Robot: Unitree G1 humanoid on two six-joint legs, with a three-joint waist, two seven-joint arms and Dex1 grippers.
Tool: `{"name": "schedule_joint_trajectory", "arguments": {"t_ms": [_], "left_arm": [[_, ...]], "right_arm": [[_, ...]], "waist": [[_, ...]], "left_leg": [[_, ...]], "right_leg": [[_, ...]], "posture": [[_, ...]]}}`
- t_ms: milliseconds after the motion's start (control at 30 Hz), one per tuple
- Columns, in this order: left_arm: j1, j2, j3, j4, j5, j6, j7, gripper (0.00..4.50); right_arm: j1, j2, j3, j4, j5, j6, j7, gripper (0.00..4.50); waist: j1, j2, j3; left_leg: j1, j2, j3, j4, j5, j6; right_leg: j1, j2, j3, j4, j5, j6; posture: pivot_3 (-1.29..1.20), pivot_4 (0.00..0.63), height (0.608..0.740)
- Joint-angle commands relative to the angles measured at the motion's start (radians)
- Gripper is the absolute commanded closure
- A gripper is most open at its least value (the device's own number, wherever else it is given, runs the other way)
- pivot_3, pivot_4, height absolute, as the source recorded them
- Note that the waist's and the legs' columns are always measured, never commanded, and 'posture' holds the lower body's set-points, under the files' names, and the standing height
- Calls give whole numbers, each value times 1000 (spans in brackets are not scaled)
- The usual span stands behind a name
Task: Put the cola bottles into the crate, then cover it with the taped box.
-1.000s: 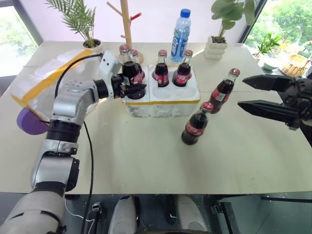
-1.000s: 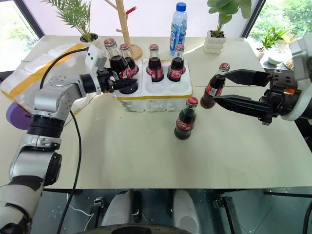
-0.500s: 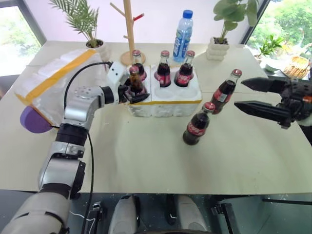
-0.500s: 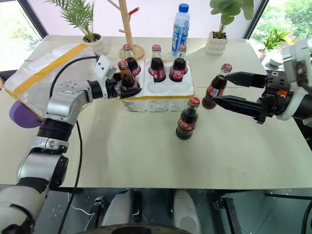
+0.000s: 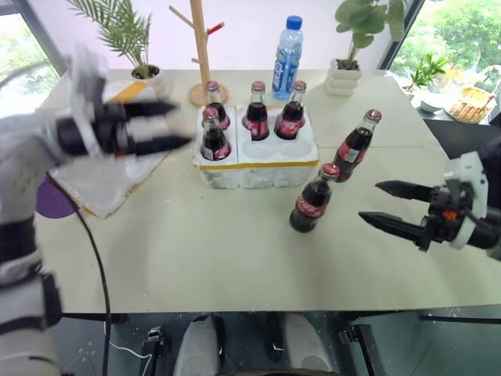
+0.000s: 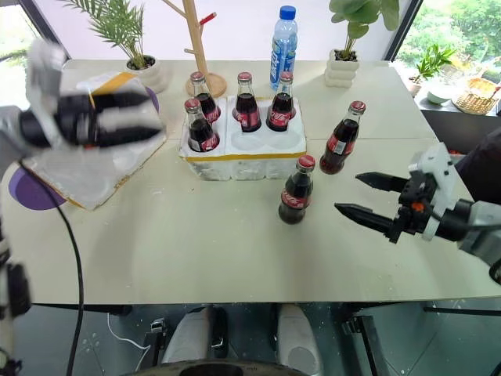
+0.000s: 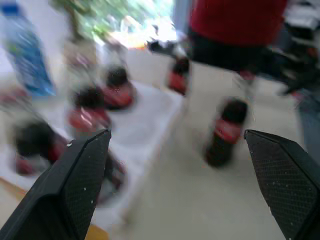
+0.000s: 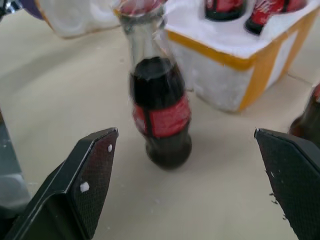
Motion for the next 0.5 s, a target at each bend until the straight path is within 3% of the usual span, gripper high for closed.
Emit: {"name": "schedule_joint_trajectory", "arguments": {"t_ms": [33, 300, 500], "left_arm": [[94, 28, -20, -144, 11, -58, -15, 33], [110, -78, -75, -170, 28, -105, 111, 33], [96, -102, -95, -163, 29, -117, 138, 33]], "right_arm": [[-7, 63, 68, -37, -40, -40, -66, 0], [-112, 175, 223, 33, -95, -53, -141, 0], [-206, 244, 338, 93, -148, -59, -169, 0]], "waist": [[3, -1, 0], [15, -1, 0], [13, 0, 0]], "left_leg": [[0, 0, 0, 1, 0, 0], [0, -1, 1, 2, 0, 0], [-1, -1, 1, 1, 0, 0]], "right_leg": [[0, 0, 0, 0, -1, -2], [1, -1, 1, -1, -1, -5], [0, 2, 0, 0, -1, -4]], "posture": [[0, 150, 740], [0, 150, 740], [0, 150, 740]]}}
